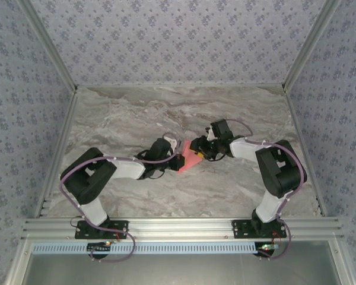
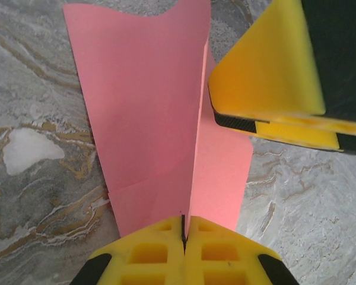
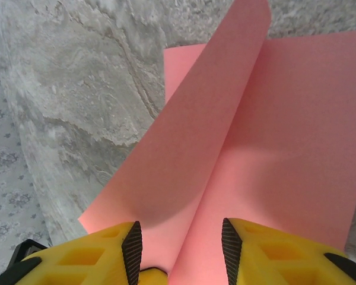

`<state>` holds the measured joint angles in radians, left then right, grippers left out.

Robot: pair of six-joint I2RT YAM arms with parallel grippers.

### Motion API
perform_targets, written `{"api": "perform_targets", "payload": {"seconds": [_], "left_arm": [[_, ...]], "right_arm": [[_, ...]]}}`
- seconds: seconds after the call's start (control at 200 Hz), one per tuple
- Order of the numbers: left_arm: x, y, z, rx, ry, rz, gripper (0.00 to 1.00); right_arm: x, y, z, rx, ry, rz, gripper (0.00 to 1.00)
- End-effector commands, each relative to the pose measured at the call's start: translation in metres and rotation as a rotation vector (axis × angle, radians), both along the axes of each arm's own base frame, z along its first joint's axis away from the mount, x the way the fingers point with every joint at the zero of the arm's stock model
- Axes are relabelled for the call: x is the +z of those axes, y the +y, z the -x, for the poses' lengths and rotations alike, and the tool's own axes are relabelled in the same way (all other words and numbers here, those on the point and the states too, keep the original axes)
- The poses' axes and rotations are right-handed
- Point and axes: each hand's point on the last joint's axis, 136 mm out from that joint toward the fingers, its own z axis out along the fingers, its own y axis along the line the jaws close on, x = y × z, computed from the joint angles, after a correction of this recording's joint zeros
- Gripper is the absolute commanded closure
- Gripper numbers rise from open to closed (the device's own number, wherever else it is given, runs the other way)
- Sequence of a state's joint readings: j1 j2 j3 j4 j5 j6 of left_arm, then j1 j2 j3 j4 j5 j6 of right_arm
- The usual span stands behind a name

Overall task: Fold a paper plane with a square sheet of paper (pick it up from the middle)
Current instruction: Fourth fold the wing at the center of the table.

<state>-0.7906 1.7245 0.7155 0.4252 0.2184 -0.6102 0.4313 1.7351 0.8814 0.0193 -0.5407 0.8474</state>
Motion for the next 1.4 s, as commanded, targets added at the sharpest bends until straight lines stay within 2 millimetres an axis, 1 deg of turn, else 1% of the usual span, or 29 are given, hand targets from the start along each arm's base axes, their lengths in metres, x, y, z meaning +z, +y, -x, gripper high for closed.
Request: {"api": "perform_targets", "payload": {"seconds": [0.0, 0.31, 0.42, 0.485, 0.655, 0.734, 0.809, 0.959, 1.004, 1.059, 1.109, 1.199, 1.249, 1.269, 1.329, 1.394], "left_arm": [[-0.003, -0.003, 0.001, 0.006, 0.026, 0.039, 0.97], [-0.003, -0.008, 0.002, -0.004, 0.061, 0.071, 0.95], [-0.003, -0.01, 0.001, -0.007, 0.087, 0.085, 0.93], [-0.003, -0.012, 0.001, -0.007, 0.095, 0.091, 0.89], [-0.002, -0.015, 0.002, -0.02, 0.121, 0.109, 0.75], [-0.003, -0.014, 0.002, -0.023, 0.137, 0.114, 0.69], [0.0, -0.012, 0.001, -0.018, 0.137, 0.125, 0.66], [0.013, 0.0, 0.001, 0.01, 0.128, 0.114, 0.58], [0.015, 0.004, 0.001, 0.022, 0.126, 0.097, 0.54], [0.019, 0.011, 0.001, 0.047, 0.124, 0.083, 0.46], [0.024, 0.015, 0.001, 0.061, 0.12, 0.083, 0.43], [0.033, 0.016, -0.001, 0.089, 0.129, 0.1, 0.42], [0.038, 0.013, -0.001, 0.09, 0.139, 0.122, 0.45], [0.04, 0.011, -0.001, 0.086, 0.147, 0.131, 0.47], [0.047, 0.003, 0.0, 0.065, 0.16, 0.172, 0.57], [0.05, -0.003, -0.001, 0.052, 0.173, 0.206, 0.63]], "right_arm": [[-0.008, 0.006, 0.004, 0.037, 0.009, -0.004, 0.56], [-0.017, 0.007, 0.004, 0.045, 0.029, 0.021, 0.55], [-0.021, 0.007, 0.005, 0.049, 0.035, 0.036, 0.55], [-0.025, 0.005, 0.007, 0.049, 0.046, 0.05, 0.54], [-0.033, 0.002, 0.01, 0.048, 0.065, 0.086, 0.52], [-0.034, 0.002, 0.01, 0.049, 0.069, 0.096, 0.51], [-0.036, 0.0, 0.012, 0.049, 0.078, 0.109, 0.51], [-0.039, -0.004, 0.014, 0.046, 0.09, 0.14, 0.5], [-0.04, -0.005, 0.014, 0.045, 0.092, 0.148, 0.5], [-0.04, -0.006, 0.014, 0.045, 0.097, 0.159, 0.5], [-0.042, -0.007, 0.015, 0.041, 0.107, 0.172, 0.5], [-0.045, -0.009, 0.015, 0.036, 0.12, 0.186, 0.49], [-0.046, -0.01, 0.014, 0.028, 0.124, 0.197, 0.49], [-0.047, -0.01, 0.015, 0.026, 0.126, 0.2, 0.48], [-0.05, -0.012, 0.015, 0.018, 0.139, 0.212, 0.48], [-0.053, -0.013, 0.015, 0.011, 0.149, 0.222, 0.48]]}}
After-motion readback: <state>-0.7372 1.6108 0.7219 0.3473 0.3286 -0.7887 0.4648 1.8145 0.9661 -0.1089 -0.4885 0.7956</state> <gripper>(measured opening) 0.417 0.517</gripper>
